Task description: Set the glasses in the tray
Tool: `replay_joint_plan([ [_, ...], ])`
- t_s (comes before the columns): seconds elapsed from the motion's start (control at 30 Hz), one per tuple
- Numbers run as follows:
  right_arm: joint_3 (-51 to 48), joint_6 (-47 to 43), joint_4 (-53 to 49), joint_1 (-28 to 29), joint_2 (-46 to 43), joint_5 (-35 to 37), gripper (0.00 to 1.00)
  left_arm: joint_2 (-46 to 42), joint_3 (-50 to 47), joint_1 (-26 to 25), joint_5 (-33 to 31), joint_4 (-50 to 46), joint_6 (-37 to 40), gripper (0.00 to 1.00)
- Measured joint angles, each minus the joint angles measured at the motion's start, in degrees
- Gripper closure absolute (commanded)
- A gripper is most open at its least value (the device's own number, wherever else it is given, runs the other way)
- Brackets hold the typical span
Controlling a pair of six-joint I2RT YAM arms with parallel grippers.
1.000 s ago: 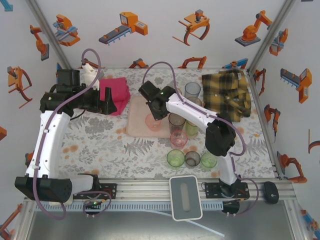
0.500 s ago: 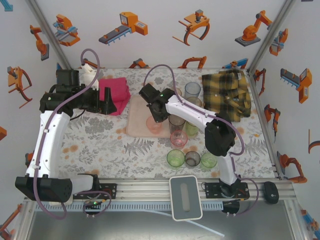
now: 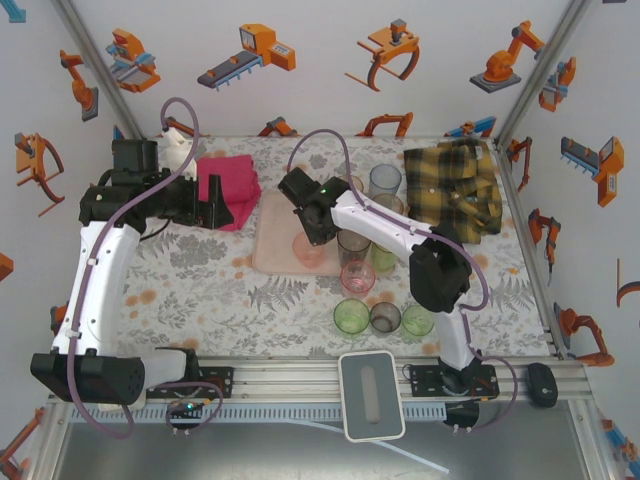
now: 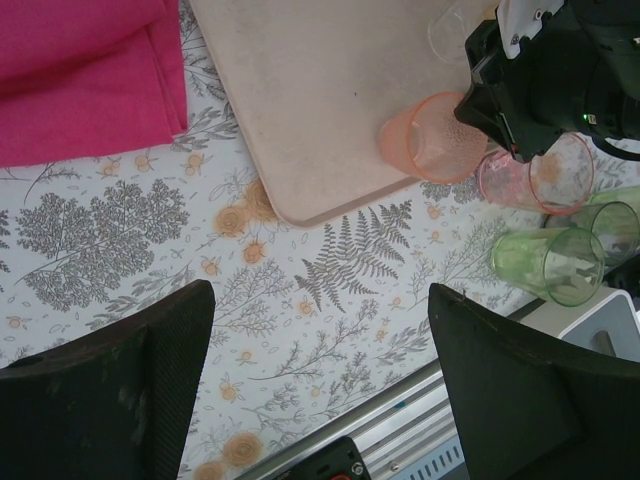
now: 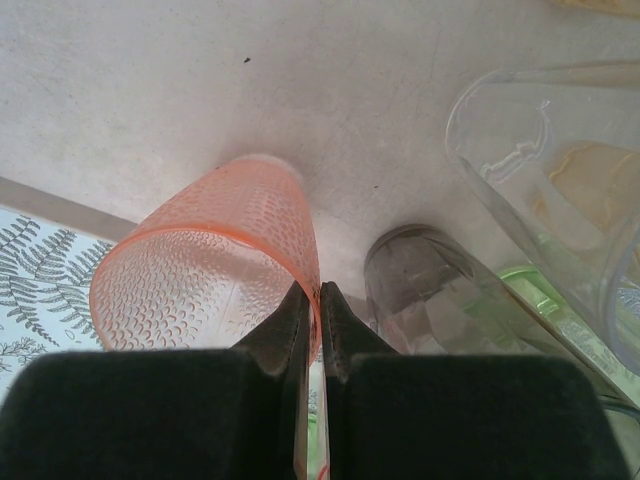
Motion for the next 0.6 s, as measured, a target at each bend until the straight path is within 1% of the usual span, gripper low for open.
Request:
replay_joint_plan([
  [0.17, 0.0, 0.0, 0.0, 0.0, 0.0, 0.2, 0.86, 0.0, 0.0, 0.1, 0.4, 0.0, -0.2, 0.20],
  [0.3, 0.0, -0.1, 0.0, 0.0, 0.0, 0.5, 0.80, 0.0, 0.0, 0.3, 0.6, 0.0, -0.2, 0.20],
  [0.6, 0.1, -0.2, -0.5, 0.0, 0.0, 1.4, 0.74, 0.0, -0.3, 0.4, 1.1, 0.7, -0.6, 0.20],
])
